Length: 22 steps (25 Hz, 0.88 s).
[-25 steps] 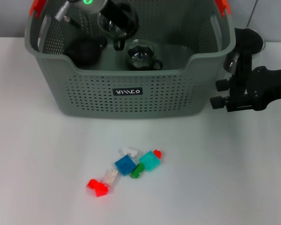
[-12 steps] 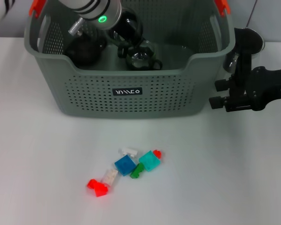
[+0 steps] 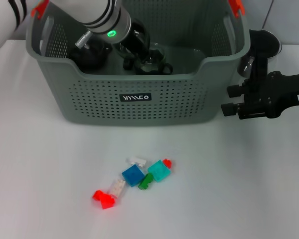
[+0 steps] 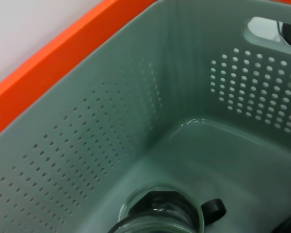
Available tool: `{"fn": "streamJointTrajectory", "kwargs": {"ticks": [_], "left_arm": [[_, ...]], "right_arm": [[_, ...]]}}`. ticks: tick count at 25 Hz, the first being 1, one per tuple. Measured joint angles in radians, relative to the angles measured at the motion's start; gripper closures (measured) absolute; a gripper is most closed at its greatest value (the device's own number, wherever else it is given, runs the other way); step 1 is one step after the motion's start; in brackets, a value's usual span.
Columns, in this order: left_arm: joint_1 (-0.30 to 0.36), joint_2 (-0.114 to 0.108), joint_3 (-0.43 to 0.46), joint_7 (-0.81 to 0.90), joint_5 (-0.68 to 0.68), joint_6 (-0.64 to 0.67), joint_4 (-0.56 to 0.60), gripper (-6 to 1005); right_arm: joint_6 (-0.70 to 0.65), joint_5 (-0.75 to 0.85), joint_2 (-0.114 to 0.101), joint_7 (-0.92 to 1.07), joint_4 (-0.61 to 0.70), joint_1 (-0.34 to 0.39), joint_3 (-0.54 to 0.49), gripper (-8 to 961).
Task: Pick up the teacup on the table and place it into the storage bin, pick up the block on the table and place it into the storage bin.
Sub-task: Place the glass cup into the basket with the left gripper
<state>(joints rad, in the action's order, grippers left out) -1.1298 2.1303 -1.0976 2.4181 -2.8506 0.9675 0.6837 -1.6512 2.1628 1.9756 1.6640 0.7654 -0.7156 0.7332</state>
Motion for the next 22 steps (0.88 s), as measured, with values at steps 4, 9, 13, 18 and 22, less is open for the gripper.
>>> {"fn": "streamJointTrajectory", "kwargs": {"ticks": [4, 9, 13, 18, 22], "left_arm": [[0.0, 0.004, -0.011, 0.002, -0.002, -0.001, 0.0, 950], [0.0, 0.006, -0.014, 0.002, -0.002, -0.001, 0.0, 946], [0.0, 0.006, -0.015, 0.002, -0.003, -0.001, 0.0, 944], [0.005, 0.007, -0.018, -0.002, -0.003, -0.006, 0.0, 941], [0.011, 0.007, -0.029, 0.001, -0.003, -0.012, 0.0, 938]], "right_arm": [[0.001, 0.001, 0.0, -0.001, 0.0, -0.001, 0.0, 307], [0.001, 0.001, 0.0, -0.001, 0.0, -0.002, 0.0, 309], [0.001, 0.002, -0.001, -0.001, 0.0, 0.0, 0.0, 308], [0.001, 0.002, -0.001, -0.001, 0.0, 0.001, 0.0, 308], [0.002, 0.002, -0.001, -0.002, 0.0, 0.002, 0.0, 307]]}}
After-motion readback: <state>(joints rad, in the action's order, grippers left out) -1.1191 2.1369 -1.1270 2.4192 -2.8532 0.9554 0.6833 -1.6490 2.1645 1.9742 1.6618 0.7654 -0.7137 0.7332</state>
